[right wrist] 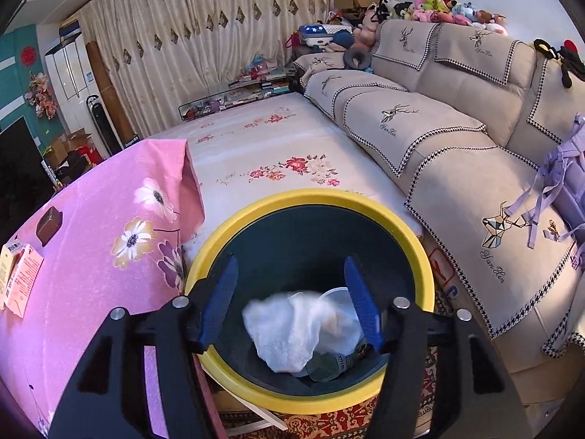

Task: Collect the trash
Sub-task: 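Reach the left gripper to the white foam mesh sleeve and grasp it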

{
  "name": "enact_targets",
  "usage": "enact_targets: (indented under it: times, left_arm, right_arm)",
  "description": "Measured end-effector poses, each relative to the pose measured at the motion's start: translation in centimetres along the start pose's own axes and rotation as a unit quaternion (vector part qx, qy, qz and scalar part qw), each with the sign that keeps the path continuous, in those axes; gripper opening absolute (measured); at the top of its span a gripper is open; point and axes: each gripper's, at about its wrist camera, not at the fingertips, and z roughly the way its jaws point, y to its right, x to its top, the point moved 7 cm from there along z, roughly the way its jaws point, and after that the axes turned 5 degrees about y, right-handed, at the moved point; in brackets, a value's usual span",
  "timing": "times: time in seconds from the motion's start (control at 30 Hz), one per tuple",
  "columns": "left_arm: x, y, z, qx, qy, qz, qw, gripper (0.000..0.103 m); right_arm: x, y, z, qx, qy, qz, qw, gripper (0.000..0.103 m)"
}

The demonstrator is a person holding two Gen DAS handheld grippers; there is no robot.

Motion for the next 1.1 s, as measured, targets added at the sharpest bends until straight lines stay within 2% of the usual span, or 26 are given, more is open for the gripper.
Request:
enact_targets:
  times: [0.17,0.33,0.43,0.53,0.7,0.93,1.1]
  left_arm:
    - [0.0,0.1,0.0,0.000,0.000,0.000,1.0000,0.098]
    - [-0.1,0.1,0.0,-0.003,-0.003,0.001,1.0000,0.098]
    - [-0.2,0.4,0.4,-0.012,-0.014,0.006,0.9998,0.098]
    - [-0.6,1.4,1.6,-0.019,-0.041,0.033,0.9984,0.098]
    - [-0.1,2.9,4.0,-0.030,-0.064,0.066,0.9953,0.098]
    - [2.8,3.2,7.4,-0.023,-0.053,0.079,0.9952,0.096]
    - [3.7,3.3,9.7,-0.022,-0.057,0.093,0.9938,0.085]
  right_arm:
    - [0.6,-2.3,-2.1,0.036,0.020,0.010,0.999,0.059]
    - [0.7,-7.9,-4.3,0.089,0.060,-0.019,0.994,0.065]
    - [0.1,-11.1,-4.7,0.092,0.078,-0.060,0.991,0.066]
    - [-0.6,-13.1,-4.8,0.086,0.091,-0.089,0.988,0.066]
    - [-0.7,-13.5,-5.0,0.084,0.099,-0.088,0.988,0.066]
    - [-1.0,-13.7,-4.5,0.084,0.087,-0.087,0.989,0.066]
    - [-0.9,-13.7,-4.2,0.086,0.079,-0.084,0.990,0.066]
